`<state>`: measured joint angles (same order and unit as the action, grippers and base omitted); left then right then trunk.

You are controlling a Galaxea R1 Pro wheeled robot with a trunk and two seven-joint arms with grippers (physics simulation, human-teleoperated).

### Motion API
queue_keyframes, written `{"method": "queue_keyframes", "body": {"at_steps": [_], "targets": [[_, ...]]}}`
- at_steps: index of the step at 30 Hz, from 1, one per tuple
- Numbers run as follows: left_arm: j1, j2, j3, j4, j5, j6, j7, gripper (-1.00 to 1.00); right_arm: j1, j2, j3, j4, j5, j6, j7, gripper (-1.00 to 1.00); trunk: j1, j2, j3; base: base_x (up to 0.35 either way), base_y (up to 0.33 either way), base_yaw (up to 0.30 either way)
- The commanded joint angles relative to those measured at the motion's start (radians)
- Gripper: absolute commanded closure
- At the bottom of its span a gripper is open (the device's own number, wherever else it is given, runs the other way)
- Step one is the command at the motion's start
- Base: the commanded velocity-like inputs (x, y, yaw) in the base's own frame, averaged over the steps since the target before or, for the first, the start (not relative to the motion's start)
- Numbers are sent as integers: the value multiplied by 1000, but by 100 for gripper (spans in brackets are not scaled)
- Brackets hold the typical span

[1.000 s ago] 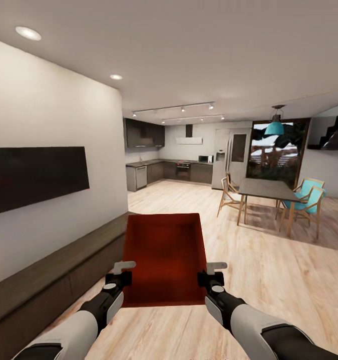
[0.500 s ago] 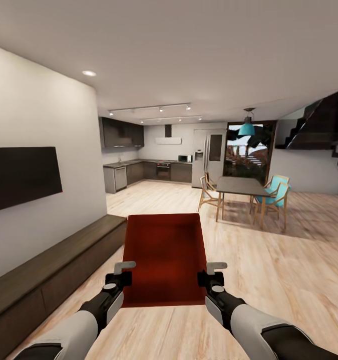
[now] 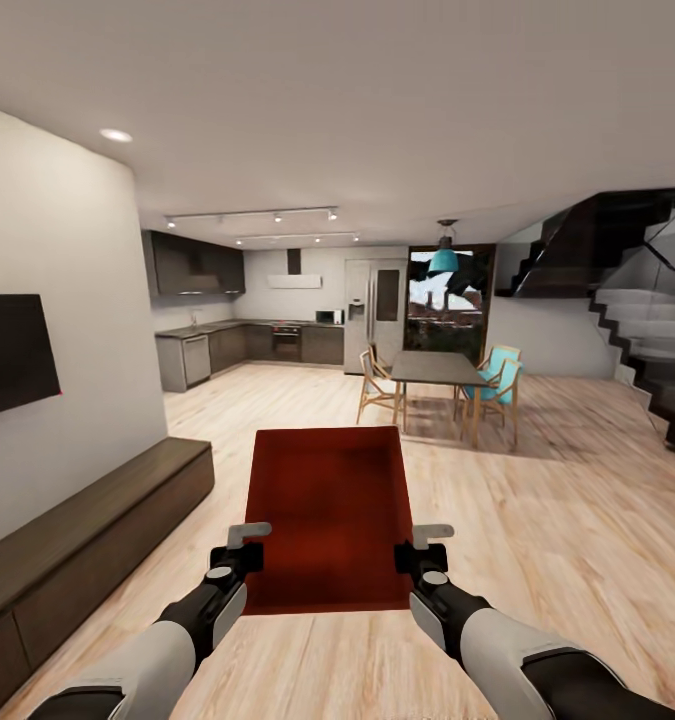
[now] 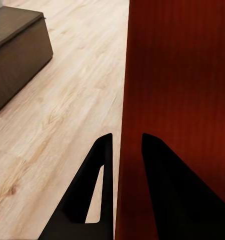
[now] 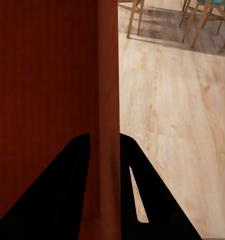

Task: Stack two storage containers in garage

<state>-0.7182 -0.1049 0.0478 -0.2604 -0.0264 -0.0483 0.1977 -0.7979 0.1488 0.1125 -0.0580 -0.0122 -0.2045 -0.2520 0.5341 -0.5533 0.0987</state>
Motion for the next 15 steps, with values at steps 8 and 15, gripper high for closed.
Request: {"method": "queue_keyframes", "body": {"at_steps": [8, 15], "targets": [[0, 5, 15, 4, -1, -4, 12, 100, -1, 0, -20, -2, 3, -24, -13, 100, 0, -1, 0, 0, 0, -284], [0, 5, 16, 5, -1, -4, 12, 100, -1, 0, -20, -2, 3, -24, -13, 100, 0, -1, 0, 62, 0, -284]]}}
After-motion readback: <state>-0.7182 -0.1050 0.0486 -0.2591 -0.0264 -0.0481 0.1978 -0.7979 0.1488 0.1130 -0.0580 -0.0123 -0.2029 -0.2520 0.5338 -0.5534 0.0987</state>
